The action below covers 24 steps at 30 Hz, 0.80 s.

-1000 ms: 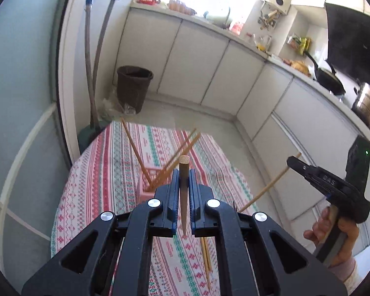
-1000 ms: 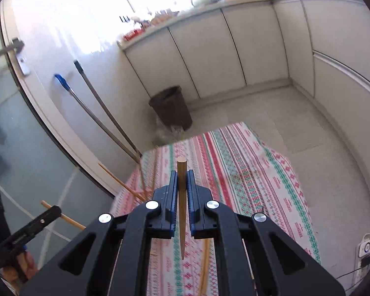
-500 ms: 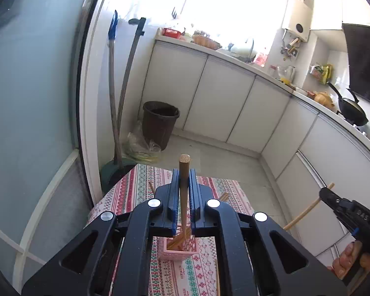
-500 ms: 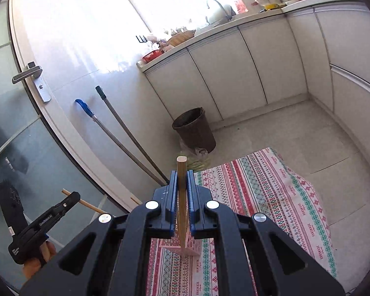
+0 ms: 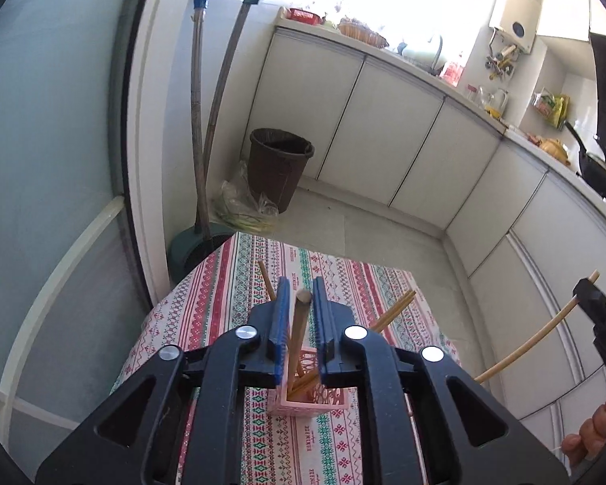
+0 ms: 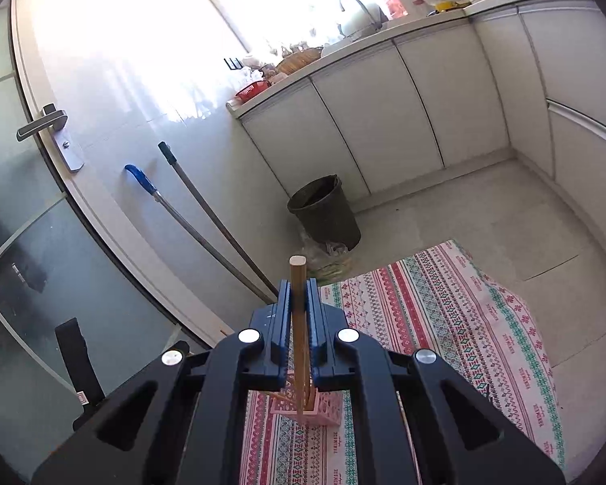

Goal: Organize utensils
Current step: 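Carry both held wooden chopsticks over the pink basket and lower them in, then open the left tool while the right tool opens to release its chopstick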

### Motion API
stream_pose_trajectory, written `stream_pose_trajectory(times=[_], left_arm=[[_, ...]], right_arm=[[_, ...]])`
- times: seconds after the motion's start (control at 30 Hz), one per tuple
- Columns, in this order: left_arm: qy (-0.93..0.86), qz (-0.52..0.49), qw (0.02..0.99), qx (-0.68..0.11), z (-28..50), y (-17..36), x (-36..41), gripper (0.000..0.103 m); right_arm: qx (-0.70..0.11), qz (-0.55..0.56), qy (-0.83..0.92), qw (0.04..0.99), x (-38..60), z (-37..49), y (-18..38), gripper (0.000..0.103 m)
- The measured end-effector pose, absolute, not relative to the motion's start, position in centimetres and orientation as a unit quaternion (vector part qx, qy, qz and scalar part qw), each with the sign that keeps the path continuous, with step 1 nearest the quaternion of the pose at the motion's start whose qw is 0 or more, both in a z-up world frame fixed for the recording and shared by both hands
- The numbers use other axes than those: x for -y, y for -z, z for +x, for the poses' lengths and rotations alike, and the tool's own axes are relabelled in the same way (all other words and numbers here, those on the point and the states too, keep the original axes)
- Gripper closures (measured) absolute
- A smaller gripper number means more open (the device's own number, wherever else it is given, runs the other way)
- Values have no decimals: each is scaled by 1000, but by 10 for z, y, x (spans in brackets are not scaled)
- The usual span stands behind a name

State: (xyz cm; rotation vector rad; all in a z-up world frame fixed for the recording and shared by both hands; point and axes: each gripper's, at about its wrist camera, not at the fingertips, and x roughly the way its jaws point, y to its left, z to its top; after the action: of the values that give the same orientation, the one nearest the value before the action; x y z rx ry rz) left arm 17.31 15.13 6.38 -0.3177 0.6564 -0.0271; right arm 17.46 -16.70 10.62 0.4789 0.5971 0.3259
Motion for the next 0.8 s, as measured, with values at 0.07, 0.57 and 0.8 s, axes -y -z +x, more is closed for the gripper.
stream_pose_trajectory(times=[0.07, 0.57, 0.8], left_arm=[[8, -165, 936, -312, 168, -69, -157, 81], [-38, -190, 949, -249, 123, -106, -193, 76], [-24, -202, 939, -277, 137, -93, -195, 76]], right_arm=[[-288, 236, -157, 915, 168, 174, -107, 95], [-252, 263, -136, 921, 153, 191, -108, 95], [-248, 255, -134, 925, 130, 205, -105, 95]])
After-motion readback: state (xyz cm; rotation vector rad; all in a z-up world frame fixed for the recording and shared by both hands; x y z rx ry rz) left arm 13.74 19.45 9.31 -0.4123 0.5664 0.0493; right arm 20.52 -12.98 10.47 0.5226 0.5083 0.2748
